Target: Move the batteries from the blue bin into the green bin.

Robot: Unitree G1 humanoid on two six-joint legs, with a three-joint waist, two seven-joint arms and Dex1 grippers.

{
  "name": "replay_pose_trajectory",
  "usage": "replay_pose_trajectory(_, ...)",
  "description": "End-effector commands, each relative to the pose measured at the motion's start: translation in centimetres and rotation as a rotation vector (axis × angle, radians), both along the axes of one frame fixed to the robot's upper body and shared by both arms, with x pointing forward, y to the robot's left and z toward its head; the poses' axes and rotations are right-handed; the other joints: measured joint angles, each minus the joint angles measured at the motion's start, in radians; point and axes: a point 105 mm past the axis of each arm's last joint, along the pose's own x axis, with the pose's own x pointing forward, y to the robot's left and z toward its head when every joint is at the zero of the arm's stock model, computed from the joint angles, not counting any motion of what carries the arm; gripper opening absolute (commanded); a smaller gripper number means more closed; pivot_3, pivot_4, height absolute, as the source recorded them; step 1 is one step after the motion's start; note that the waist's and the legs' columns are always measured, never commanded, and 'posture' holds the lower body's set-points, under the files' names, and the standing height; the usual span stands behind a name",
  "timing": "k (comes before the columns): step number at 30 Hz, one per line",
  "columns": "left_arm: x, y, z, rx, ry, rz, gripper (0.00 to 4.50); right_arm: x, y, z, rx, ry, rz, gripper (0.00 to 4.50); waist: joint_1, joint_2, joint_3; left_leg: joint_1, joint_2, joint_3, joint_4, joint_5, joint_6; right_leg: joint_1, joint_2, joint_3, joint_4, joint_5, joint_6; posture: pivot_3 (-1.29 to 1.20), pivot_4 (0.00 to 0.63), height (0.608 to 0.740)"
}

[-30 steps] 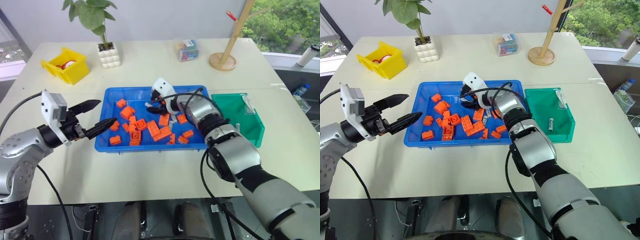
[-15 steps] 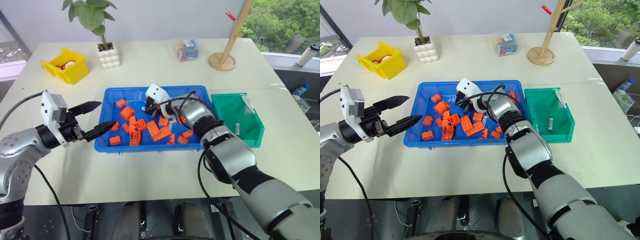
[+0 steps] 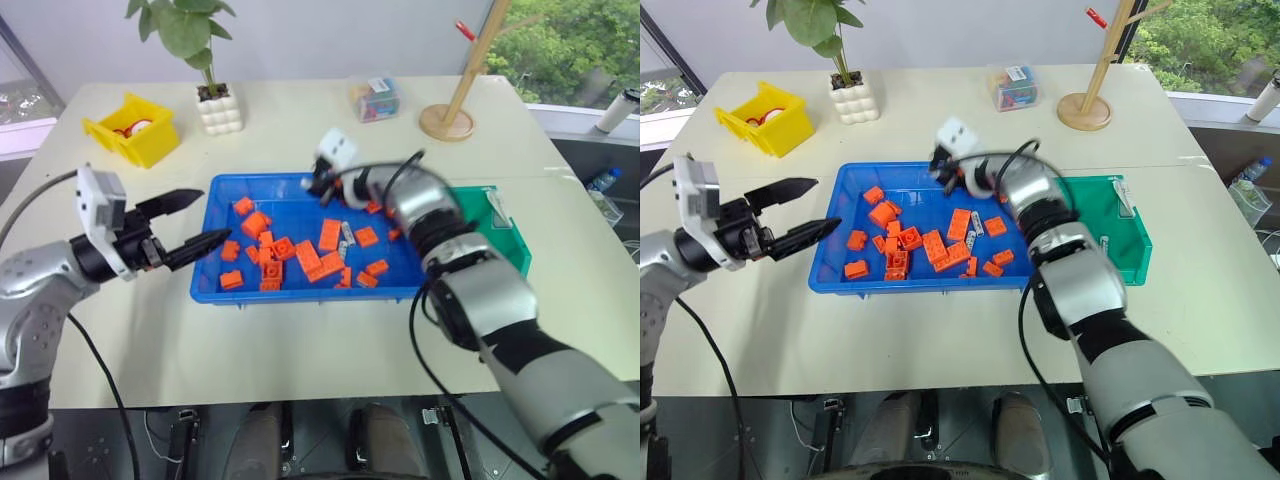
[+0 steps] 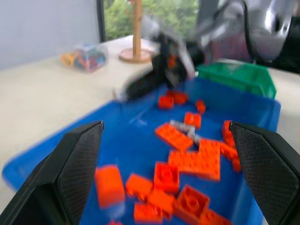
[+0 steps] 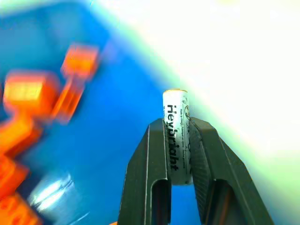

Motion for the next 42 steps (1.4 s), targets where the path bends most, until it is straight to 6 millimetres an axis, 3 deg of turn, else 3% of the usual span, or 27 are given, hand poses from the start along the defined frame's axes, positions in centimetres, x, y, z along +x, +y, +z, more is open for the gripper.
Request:
replay_pose_trajectory(1, 1.1, -0.4, 0.5, 0.019, -0.026, -0.050, 4.50, -1.2, -1.6, 5.1, 0.080, -0.089, 0.010, 0.08, -0.002, -0.001, 0.000, 0.000, 0.000, 0.000, 0.000, 0.000, 0.000, 0.000, 0.000, 0.000, 0.000, 0.000, 0.000, 0.00, 0.150, 0.739)
replay_pose_trajectory(8, 3.5, -1.6, 0.4, 0.008, -0.027, -0.134, 4.50, -4.3, -10.3, 5.9, 0.062, -0.101, -0.206, 0.08, 0.023, -0.001, 0.000, -0.007, -0.001, 0.000, 0.003, 0.000, 0.001, -0.004, 0.000, -0.001, 0.000, 0.000, 0.000, 0.00, 0.150, 0.739)
replay_pose_trajectory(16, 5.7, -3.7, 0.0, 0.005, -0.035, -0.225, 4.50, -8.9, -18.5, 3.3, 0.068, -0.039, -0.503, 0.08, 0.029, -0.001, 0.000, -0.008, 0.000, 0.001, 0.003, 0.000, 0.001, -0.007, 0.000, -0.001, 0.002, 0.000, 0.000, 0.00, 0.150, 0.739)
replay_pose_trajectory(22, 6.3, -4.8, -0.3, 0.027, -0.035, -0.282, 4.50, -11.8, -21.2, 0.5, 0.086, 0.013, -0.641, 0.08, 0.027, -0.001, -0.001, -0.008, 0.000, 0.002, 0.004, 0.000, 0.001, -0.007, 0.000, -0.001, 0.002, 0.000, 0.000, 0.00, 0.150, 0.739)
replay_pose_trajectory(29, 6.3, -5.9, -1.2, 0.081, -0.039, -0.331, 4.50, -13.5, -21.5, -2.4, 0.080, 0.082, -0.701, 0.08, 0.030, -0.001, -0.001, -0.007, 0.000, 0.001, 0.004, 0.000, 0.001, -0.006, 0.000, -0.001, 0.002, 0.000, 0.000, 0.00, 0.150, 0.739)
replay_pose_trajectory(33, 6.3, -5.8, -1.1, 0.082, -0.043, -0.327, 4.50, -13.9, -21.6, -3.3, 0.055, 0.109, -0.705, 1.92, 0.029, -0.001, -0.001, -0.007, 0.000, 0.001, 0.005, 0.000, 0.001, -0.006, 0.000, -0.001, 0.002, 0.000, 0.000, 0.00, 0.150, 0.739)
replay_pose_trajectory(38, 6.1, -5.4, -1.0, 0.084, -0.040, -0.314, 4.50, -13.6, -21.9, -2.9, 0.031, 0.091, -0.714, 4.45, 0.029, -0.001, -0.001, -0.007, 0.000, 0.000, 0.005, 0.000, 0.001, -0.005, 0.000, -0.001, 0.002, 0.000, 0.000, 0.00, 0.150, 0.739)
replay_pose_trajectory(42, 6.1, -5.1, -1.1, 0.084, -0.036, -0.301, 4.50, -12.9, -21.7, -1.9, 0.021, 0.044, -0.698, 4.45, 0.029, -0.001, -0.001, -0.007, 0.000, 0.000, 0.005, 0.000, 0.001, -0.005, 0.000, -0.001, 0.002, 0.000, 0.000, 0.00, 0.150, 0.739)
